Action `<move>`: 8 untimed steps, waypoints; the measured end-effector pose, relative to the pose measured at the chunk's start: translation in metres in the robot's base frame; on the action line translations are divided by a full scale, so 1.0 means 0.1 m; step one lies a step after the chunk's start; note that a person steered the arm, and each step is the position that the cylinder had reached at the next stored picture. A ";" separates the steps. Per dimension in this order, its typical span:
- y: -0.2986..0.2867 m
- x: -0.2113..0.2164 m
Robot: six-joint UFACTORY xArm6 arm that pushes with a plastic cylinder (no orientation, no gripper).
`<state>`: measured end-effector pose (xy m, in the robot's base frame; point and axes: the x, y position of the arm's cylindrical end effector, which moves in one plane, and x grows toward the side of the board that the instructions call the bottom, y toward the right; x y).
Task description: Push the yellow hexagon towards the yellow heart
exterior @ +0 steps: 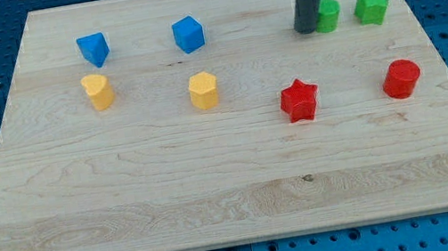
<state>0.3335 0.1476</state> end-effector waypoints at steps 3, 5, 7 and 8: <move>-0.17 0.20; -1.22 0.59; -1.11 0.63; -1.12 0.82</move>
<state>0.4151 0.0354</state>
